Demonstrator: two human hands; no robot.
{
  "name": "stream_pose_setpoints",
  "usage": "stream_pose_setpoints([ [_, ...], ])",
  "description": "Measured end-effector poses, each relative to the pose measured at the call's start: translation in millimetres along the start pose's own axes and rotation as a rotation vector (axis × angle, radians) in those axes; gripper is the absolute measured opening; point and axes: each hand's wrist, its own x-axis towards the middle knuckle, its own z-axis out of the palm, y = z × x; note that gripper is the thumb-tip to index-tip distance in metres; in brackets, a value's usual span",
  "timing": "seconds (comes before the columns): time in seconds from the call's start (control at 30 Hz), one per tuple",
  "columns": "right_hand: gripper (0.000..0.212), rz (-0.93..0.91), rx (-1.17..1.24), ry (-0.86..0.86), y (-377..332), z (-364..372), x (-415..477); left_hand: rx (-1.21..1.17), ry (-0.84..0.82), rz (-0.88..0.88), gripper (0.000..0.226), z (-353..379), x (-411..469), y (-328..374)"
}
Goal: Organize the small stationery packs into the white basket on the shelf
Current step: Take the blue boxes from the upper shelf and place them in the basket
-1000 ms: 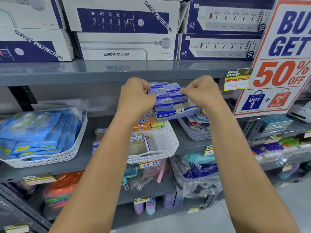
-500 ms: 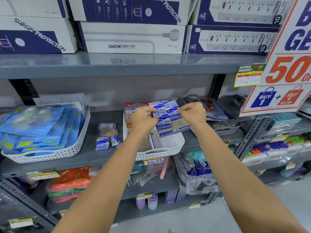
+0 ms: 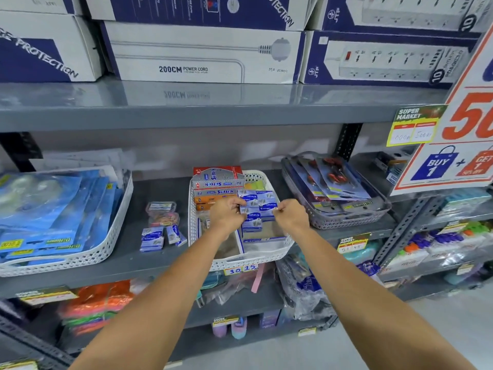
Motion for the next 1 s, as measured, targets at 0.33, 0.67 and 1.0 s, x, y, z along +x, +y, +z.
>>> stream_pose_setpoints([
  [0.33, 0.015, -0.051, -0.392, -0.015, -0.7, 17.9, 11.5, 0.126, -0.009, 0.016, 0.030, 14.7, 11.5, -30.9],
  [0.67, 0.027, -0.053, -0.599, -0.135, -6.7, 27.1, 22.0, 0.373, -0.095, 0.041, 0.019, 24.3, 19.1, -44.0],
  [1.0, 0.035, -0.170, -0.784, -0.204, -7.0, 33.9, 28.3, 0.739, -0.141, 0.023, 0.010, 34.1, 22.4, -34.5],
])
